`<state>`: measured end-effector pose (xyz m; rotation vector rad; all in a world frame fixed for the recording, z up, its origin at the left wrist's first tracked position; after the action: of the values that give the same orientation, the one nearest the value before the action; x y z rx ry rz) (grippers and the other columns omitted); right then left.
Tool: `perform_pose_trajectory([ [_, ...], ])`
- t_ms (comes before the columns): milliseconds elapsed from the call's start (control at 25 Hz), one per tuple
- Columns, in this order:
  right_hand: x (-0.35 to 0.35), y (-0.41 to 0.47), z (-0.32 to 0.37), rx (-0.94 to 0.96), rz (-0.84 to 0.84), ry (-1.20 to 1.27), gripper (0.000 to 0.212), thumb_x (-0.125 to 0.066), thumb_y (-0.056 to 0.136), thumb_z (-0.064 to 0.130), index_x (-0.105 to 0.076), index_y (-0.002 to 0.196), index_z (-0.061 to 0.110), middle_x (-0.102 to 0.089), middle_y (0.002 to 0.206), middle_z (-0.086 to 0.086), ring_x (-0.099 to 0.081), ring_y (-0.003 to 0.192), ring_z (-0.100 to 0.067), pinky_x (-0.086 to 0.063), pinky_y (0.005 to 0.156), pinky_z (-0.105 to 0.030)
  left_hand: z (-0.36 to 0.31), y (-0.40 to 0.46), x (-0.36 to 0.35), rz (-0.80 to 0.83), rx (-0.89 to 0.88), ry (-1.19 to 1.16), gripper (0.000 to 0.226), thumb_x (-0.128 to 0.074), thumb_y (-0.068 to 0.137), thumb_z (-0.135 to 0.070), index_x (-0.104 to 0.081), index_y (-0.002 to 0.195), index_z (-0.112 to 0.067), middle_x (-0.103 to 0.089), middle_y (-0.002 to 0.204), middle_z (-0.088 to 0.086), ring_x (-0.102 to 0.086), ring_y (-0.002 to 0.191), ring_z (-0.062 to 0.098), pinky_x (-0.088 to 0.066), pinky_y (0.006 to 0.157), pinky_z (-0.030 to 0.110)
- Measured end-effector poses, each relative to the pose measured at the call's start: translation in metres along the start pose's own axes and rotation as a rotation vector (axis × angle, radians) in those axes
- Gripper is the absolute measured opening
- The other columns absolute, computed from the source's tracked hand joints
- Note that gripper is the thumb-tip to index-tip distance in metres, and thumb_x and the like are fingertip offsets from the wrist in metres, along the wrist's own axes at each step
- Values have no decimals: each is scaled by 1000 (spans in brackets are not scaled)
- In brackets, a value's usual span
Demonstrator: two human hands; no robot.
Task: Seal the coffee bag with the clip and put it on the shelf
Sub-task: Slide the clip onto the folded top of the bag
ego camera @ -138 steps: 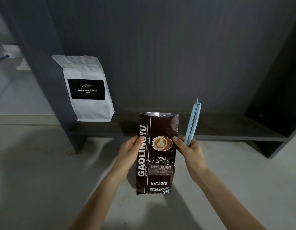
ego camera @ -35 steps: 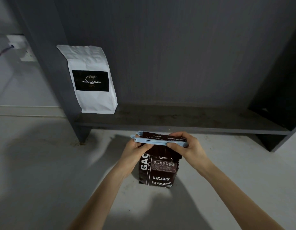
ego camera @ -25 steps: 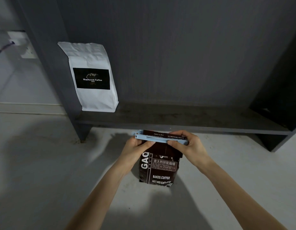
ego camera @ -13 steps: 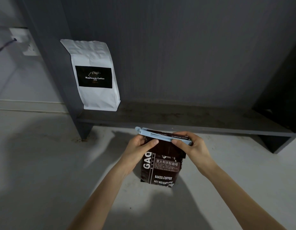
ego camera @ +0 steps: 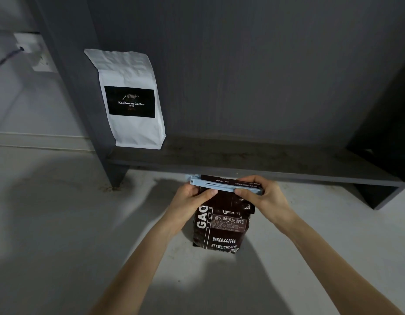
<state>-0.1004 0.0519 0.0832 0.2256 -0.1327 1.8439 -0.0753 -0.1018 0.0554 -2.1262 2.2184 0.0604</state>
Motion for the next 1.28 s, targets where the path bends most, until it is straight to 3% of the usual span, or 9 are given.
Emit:
perform_pose_trajectory([
  [240,2,-4,-4,-11,-47,35,17,-68,74,10,-61,76,26,-65,75,2,-62,56,2,-49,49,-11,-1,-2,10,79,6,-149,33,-63,67,-21,-60,99,-22,-69,96,-6,-63,98,9,-50,88,23],
  [520,0,-7,1,17,-15,3,18,-67,74,9,-61,77,26,-64,80,3,-61,60,4,-50,51,-11,-2,-5,28,6,-39,-80,24,-64,65,-30,-67,89,-26,-72,92,-9,-62,103,13,-40,102,32],
  [720,1,-6,0,22,-29,-6,19,-67,74,9,-61,75,27,-65,79,4,-61,60,3,-49,53,-10,-1,-3,26,-5,-51,-66,24,-63,67,-31,-64,89,-25,-71,90,-10,-62,99,10,-40,101,32],
  [1000,1,-7,3,51,-1,-60,19,-66,75,8,-58,76,25,-62,78,3,-61,63,-1,-47,53,-7,-3,-4,23,26,-116,-37,13,-59,70,-29,-62,82,-25,-70,77,-17,-62,85,0,-46,82,19],
  [1160,-2,-8,22,194,77,-394,19,-65,77,17,-54,84,32,-59,87,7,-56,83,-8,-46,66,-11,-6,-5,24,33,-142,-31,10,-58,71,-27,-62,80,-27,-70,77,-18,-61,85,-1,-48,79,12],
  [1280,-13,-4,35,302,149,-662,28,-67,75,29,-60,102,23,-55,93,7,-52,90,-11,-39,75,-17,-8,-5,23,46,-159,-11,11,-58,72,-27,-63,82,-26,-69,79,-17,-61,87,0,-48,78,11],
])
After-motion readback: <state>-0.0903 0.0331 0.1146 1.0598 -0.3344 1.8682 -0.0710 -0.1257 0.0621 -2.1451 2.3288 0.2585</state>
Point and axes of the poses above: each hand's wrist, its own y-axis towards the middle knuckle, its own x-axis out of the back of the hand, z = x × y, the point moved 8 cm from there along y, towards the middle knuckle
